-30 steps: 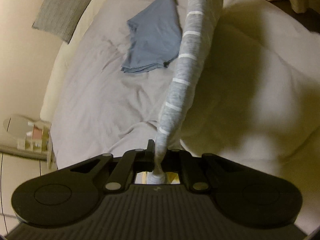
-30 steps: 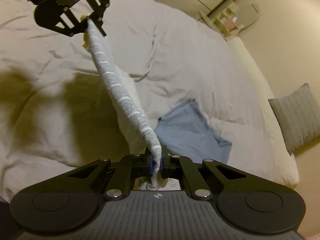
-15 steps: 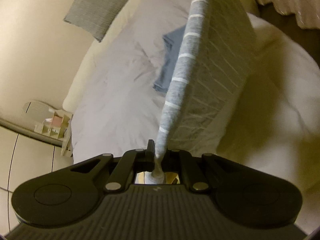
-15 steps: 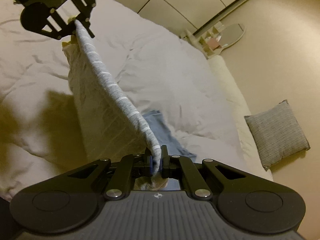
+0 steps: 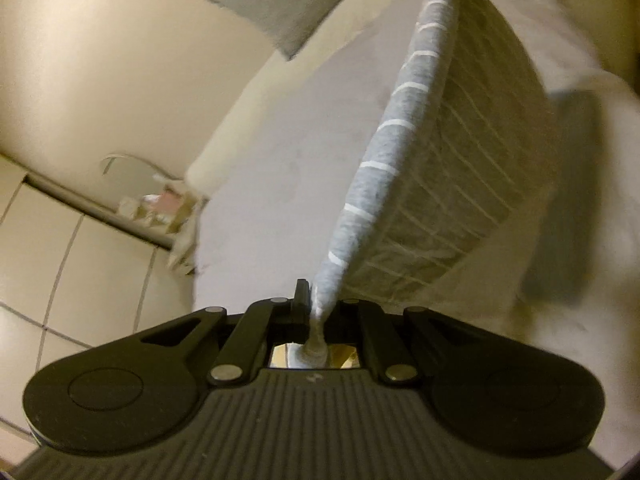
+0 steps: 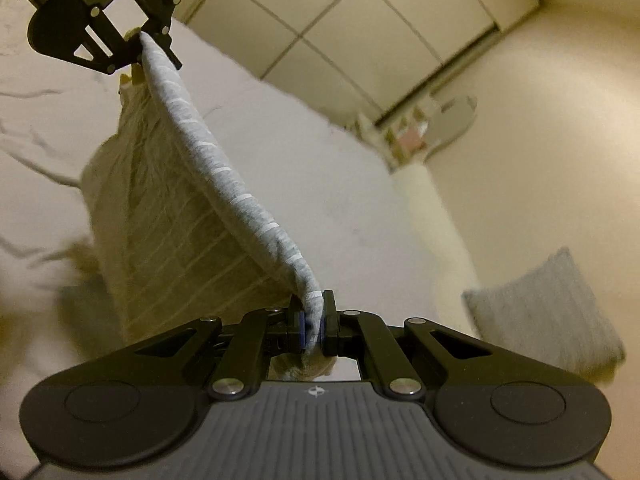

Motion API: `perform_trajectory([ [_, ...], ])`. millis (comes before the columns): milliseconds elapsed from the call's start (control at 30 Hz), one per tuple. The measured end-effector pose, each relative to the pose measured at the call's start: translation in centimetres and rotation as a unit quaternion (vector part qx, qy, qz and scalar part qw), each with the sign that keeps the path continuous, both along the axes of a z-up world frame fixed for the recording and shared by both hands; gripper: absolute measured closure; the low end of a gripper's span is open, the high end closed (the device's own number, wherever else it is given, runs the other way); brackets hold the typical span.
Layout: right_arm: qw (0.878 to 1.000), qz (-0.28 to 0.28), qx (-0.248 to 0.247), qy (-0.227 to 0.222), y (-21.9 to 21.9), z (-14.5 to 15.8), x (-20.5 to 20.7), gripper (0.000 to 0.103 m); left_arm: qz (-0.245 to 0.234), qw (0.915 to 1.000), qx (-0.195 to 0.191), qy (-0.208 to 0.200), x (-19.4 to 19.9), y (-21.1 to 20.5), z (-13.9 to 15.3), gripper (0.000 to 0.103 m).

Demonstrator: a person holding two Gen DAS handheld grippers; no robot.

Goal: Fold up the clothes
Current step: 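Lift the folded striped shirt with both grippers and carry it over the blue garment, then lower the striped shirt onto the folded blue garment with both grippers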

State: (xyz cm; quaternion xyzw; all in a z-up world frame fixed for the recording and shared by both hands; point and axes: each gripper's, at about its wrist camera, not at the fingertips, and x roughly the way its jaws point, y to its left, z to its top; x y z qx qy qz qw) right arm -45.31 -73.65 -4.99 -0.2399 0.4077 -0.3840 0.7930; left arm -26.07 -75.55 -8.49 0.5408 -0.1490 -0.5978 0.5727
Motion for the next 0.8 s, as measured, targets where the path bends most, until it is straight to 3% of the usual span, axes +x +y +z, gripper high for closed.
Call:
perform_trajectory([
  [133,0.999,0.032,-0.04,-0.002,-4.0,-0.1,-2.3,0.101,0.026,0.9995,-0.017,0.001,-2.2,-2.7,-0.6,0.099],
  [200,0.999,0.035,-0.034,0.004,-4.9,-2.4,-3.5,0.101,0.03,0.9995,-0.007,0.007,-3.6,-3.0,-3.1,0.099],
  [267,0.999,0.033,-0.01,0.019,-5.5,-6.6,-4.7,0.101,0.03,0.9993,0.014,0.017,-5.0,-2.8,-7.0,0.099],
  [367,0.997,0.027,0.032,0.058,-5.0,-15.6,-6.4,0.101,0.021,0.997,0.069,0.027,-7.5,-1.7,-16.1,0.099],
  [467,0.993,0.033,0.049,0.101,-3.5,-23.6,-7.8,0.102,0.011,0.9951,0.096,0.021,-9.0,-0.1,-24.0,0.097],
  [600,0.996,0.021,0.003,0.089,-1.0,-27.1,-9.2,0.098,0.016,0.9991,0.034,0.018,-9.3,2.5,-27.1,0.096],
  [800,0.994,0.01,-0.07,0.086,0.7,-28.3,-10.6,0.095,-0.015,0.9992,-0.03,-0.023,-9.0,4.0,-27.7,0.09],
])
